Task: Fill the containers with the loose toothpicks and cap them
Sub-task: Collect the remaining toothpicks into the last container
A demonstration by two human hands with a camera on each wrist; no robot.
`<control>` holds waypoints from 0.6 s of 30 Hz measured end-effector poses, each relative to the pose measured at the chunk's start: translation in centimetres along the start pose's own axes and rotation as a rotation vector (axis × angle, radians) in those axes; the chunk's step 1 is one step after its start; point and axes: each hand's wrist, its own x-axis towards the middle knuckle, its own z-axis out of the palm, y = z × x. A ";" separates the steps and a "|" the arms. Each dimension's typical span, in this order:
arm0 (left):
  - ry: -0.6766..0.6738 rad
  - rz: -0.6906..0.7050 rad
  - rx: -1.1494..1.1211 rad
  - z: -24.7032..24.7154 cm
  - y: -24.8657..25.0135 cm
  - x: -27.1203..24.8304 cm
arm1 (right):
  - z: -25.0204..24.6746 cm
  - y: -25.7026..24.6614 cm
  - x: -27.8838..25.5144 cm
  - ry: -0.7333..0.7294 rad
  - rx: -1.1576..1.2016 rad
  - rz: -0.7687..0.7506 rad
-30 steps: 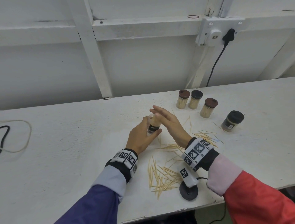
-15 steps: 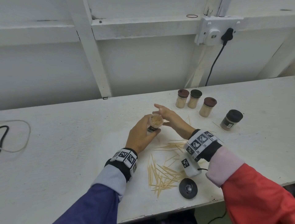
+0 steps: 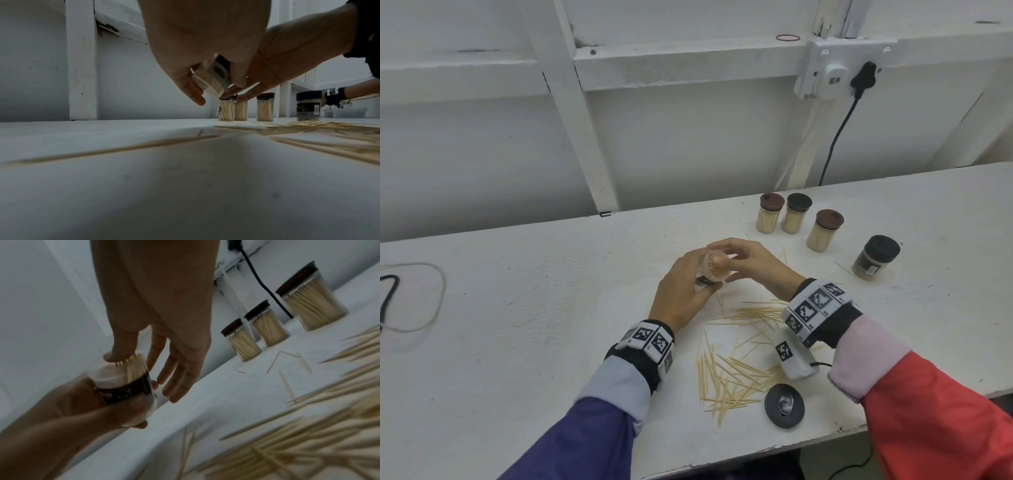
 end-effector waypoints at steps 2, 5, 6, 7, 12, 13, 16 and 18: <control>0.032 0.011 0.036 0.0 0.0 0.0 | -0.1 -0.3 -0.1 0.008 0.040 0.014; 0.087 -0.022 0.086 -0.1 -0.3 0.1 | 0.5 -0.6 -0.3 0.009 0.007 0.022; 0.098 -0.025 0.103 -0.1 -0.5 0.1 | 0.8 -0.5 -0.3 0.010 -0.025 0.016; 0.102 -0.023 0.114 -0.1 -0.6 0.2 | 1.0 -0.4 -0.3 0.012 -0.048 0.005; 0.085 -0.011 0.112 0.0 -1.0 0.3 | 0.7 -0.1 0.1 0.157 -0.177 -0.044; 0.082 0.004 0.127 0.0 -1.1 0.3 | 0.5 0.0 0.1 0.206 -0.271 -0.066; 0.090 0.003 0.165 0.0 -1.3 0.3 | 0.2 0.2 0.0 0.170 -0.312 -0.087; 0.077 0.003 0.186 -0.1 -1.2 0.3 | 0.0 0.3 -0.1 0.142 -0.271 -0.075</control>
